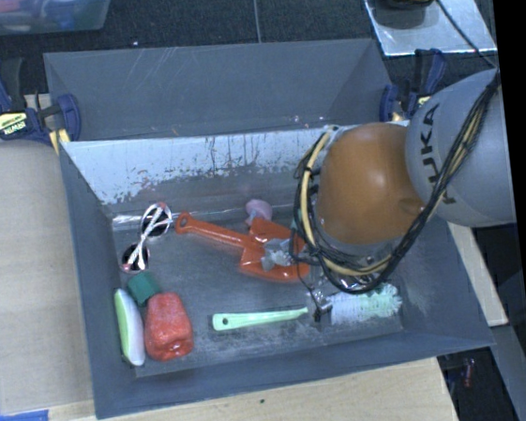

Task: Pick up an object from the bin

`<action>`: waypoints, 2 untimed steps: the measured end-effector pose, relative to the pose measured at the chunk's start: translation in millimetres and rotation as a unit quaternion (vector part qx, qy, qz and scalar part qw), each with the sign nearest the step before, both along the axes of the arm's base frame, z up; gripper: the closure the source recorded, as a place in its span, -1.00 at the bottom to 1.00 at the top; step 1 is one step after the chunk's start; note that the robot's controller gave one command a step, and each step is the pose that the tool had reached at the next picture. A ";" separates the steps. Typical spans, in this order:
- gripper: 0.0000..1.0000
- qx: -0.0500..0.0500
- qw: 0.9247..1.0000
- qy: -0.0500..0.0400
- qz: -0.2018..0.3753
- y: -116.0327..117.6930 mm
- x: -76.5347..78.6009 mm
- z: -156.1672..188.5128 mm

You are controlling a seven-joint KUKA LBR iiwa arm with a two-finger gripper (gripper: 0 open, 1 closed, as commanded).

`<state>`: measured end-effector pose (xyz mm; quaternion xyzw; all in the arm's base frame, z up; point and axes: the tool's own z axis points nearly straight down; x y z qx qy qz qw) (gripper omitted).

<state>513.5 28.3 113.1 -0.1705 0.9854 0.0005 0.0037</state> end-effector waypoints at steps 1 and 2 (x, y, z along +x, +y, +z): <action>-1.00 0.001 0.991 0.000 -0.136 9.1 -7.8 -18.3; -1.00 0.000 0.996 0.002 -0.084 8.3 -5.0 42.4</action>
Offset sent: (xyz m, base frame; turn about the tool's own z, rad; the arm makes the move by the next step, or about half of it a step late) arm -0.0019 0.0081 0.0837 0.1590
